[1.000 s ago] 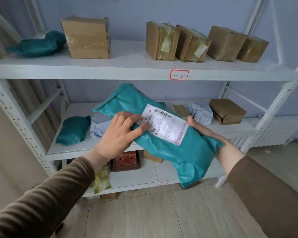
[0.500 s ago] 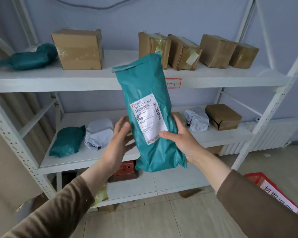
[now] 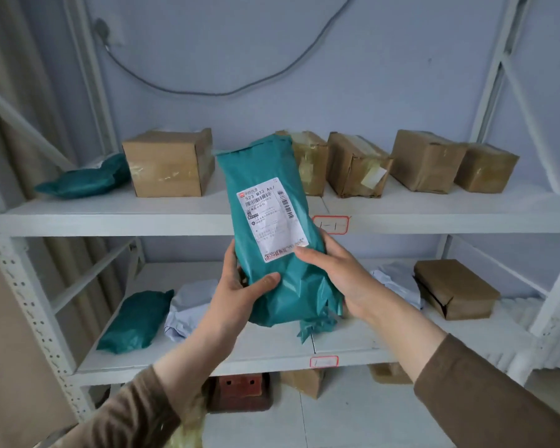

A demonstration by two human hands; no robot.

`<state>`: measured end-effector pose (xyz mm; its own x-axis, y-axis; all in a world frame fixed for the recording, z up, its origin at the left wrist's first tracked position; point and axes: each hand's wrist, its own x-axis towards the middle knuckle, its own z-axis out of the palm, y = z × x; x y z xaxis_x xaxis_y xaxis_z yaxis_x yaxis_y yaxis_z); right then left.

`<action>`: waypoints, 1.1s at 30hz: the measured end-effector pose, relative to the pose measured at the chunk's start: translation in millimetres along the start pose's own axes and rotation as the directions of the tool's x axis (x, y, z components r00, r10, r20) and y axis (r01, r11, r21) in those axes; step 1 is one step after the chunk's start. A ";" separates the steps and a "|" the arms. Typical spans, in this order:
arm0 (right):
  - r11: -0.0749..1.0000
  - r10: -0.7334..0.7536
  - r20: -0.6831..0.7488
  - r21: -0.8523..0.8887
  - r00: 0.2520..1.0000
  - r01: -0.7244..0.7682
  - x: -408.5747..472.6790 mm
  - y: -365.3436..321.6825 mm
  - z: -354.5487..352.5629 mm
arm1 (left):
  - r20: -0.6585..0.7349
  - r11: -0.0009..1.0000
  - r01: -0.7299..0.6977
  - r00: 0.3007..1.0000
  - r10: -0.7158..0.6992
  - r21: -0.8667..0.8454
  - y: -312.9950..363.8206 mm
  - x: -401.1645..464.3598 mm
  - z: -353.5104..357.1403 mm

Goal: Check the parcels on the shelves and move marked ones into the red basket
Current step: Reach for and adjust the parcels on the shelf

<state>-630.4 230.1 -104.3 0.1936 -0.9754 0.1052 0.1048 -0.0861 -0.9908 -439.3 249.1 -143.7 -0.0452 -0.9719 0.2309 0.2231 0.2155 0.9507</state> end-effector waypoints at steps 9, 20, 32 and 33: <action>0.999 -0.026 0.047 -0.045 0.999 0.028 90.9 -40.7 -5.1 | -0.133 0.990 0.092 0.988 -0.078 0.105 65.5 129.1 -1.2; 0.995 -0.019 -0.047 -0.099 0.999 0.014 206.9 -45.7 18.0 | -0.208 0.908 0.262 0.957 -0.201 0.328 69.7 282.2 -38.3; 0.768 -0.502 -0.164 -0.535 0.849 0.350 192.0 -61.7 -26.0 | -0.047 0.563 -0.085 0.975 0.216 0.822 94.3 300.8 -14.7; 0.753 -0.560 -0.212 -0.532 0.801 0.386 196.1 -67.5 -34.0 | -0.028 0.620 -0.135 0.969 0.246 0.773 98.9 301.8 -5.5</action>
<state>-632.7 37.7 -19.7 -0.1101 -0.7760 0.6211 -0.3657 -0.5494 -0.7513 -425.5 -23.4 19.0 0.0388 -0.8913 0.4518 -0.6083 0.3376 0.7183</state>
